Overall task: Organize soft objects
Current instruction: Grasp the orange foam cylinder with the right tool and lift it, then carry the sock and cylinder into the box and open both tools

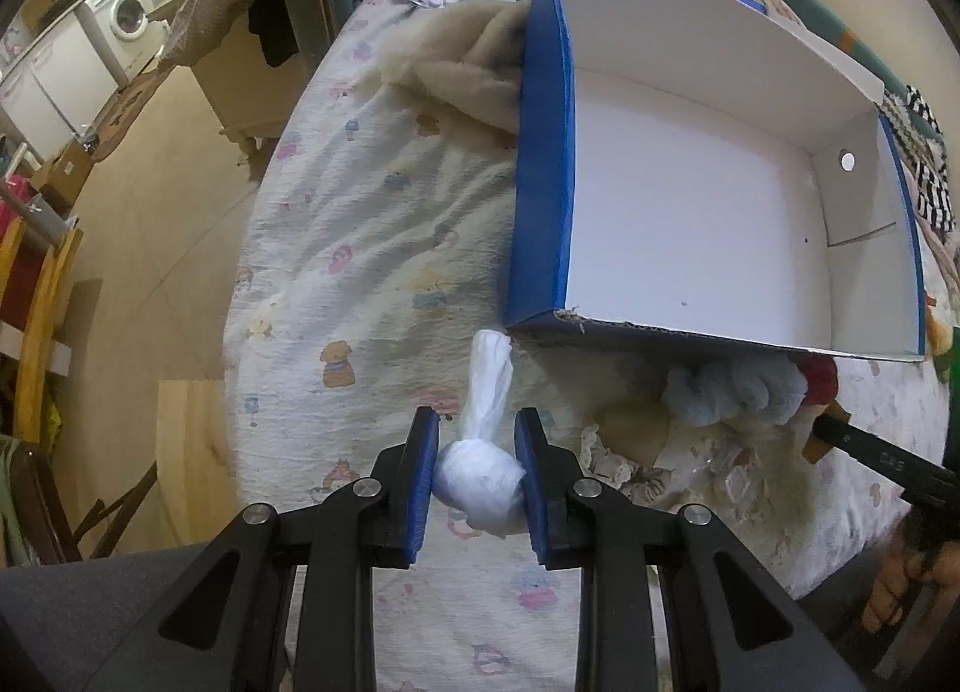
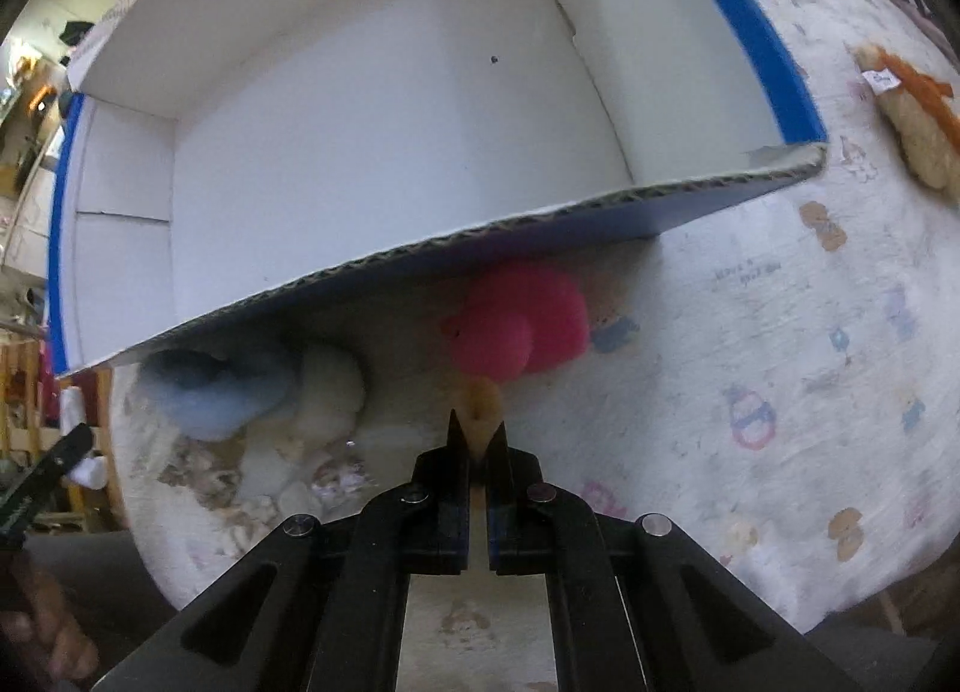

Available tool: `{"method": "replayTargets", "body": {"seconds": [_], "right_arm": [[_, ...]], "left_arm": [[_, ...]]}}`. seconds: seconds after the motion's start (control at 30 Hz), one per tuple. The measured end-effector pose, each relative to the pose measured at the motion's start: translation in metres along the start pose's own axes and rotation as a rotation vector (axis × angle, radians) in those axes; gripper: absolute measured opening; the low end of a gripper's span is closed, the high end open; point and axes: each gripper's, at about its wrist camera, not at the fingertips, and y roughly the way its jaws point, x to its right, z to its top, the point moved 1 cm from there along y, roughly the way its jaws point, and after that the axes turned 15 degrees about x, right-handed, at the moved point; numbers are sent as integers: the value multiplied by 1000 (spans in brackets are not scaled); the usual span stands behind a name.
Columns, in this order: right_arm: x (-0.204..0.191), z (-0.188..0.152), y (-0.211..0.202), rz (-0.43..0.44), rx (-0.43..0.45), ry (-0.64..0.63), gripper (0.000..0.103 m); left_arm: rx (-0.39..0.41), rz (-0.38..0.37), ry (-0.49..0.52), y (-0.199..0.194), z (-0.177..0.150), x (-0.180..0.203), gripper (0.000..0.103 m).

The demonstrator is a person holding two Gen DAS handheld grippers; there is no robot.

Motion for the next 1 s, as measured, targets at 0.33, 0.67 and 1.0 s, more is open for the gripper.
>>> {"method": "replayTargets", "body": {"seconds": [0.33, 0.67, 1.0], "right_arm": [[-8, -17, -29, 6, 19, -75, 5], [-18, -24, -58, 73, 93, -81, 5], [-56, -19, -97, 147, 264, -183, 5]], "left_arm": [[13, 25, 20, -5, -5, -2, 24], [132, 89, -26, -36, 2, -24, 24], [396, 88, -11, -97, 16, -8, 24]]}}
